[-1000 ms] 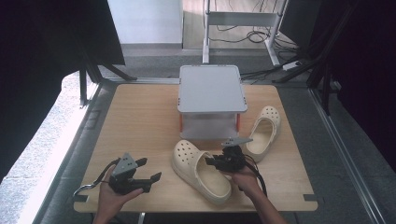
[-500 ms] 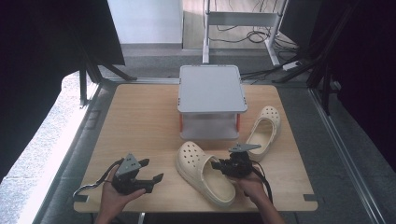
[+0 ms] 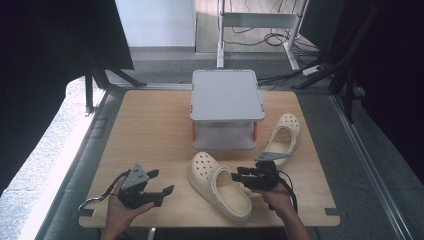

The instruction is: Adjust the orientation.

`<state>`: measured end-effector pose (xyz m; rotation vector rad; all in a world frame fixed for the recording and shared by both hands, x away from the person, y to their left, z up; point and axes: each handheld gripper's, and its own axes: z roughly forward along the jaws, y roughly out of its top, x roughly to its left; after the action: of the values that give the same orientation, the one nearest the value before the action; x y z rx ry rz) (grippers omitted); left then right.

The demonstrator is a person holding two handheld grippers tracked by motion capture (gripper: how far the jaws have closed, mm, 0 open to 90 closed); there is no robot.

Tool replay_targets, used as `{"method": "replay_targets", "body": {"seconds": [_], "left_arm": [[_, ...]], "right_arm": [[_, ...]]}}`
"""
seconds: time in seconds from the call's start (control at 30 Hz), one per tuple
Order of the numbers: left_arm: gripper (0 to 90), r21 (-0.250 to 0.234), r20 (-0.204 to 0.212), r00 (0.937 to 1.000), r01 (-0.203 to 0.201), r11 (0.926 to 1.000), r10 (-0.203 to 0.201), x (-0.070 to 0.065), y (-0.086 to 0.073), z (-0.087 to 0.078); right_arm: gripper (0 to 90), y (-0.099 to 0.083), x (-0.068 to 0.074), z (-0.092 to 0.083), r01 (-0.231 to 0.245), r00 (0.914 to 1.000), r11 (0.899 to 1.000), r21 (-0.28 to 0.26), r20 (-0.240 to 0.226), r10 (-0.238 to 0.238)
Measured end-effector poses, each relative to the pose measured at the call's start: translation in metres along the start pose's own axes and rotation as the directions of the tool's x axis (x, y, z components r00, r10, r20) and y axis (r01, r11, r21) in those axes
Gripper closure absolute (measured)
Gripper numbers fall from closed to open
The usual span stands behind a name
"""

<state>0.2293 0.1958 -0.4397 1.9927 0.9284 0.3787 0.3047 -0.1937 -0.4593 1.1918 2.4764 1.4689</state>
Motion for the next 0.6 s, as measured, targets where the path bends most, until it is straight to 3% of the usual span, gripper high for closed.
{"method": "replay_targets", "body": {"seconds": [0.13,0.23,0.33,0.5,0.6], "left_arm": [[24.8,0.001,0.003,1.0000,0.009,1.0000,-0.009,-0.001,0.000,0.001],[24.7,-0.001,0.005,0.9998,0.018,0.9998,-0.018,-0.002,0.001,0.002],[24.7,0.003,-0.009,1.0000,0.002,1.0000,-0.002,-0.002,0.003,0.002],[24.7,0.007,0.001,1.0000,-0.006,1.0000,0.006,-0.003,0.004,0.005],[24.7,0.022,0.009,0.9999,-0.009,0.9997,0.008,-0.003,0.003,0.010]], "right_arm": [[55.6,0.000,-0.005,-0.017,0.004,0.9987,0.999,-0.032,0.051,-0.002],[55.4,0.000,-0.011,-0.028,0.024,0.9923,0.999,-0.037,0.122,-0.019],[58.4,0.000,-0.023,-0.034,-0.001,0.9866,0.999,-0.039,0.163,0.007],[63.3,-0.002,-0.039,-0.032,-0.033,0.9740,0.999,-0.027,0.223,0.038],[70.7,-0.002,-0.052,-0.021,-0.065,0.9609,0.998,-0.016,0.269,0.067]]}}
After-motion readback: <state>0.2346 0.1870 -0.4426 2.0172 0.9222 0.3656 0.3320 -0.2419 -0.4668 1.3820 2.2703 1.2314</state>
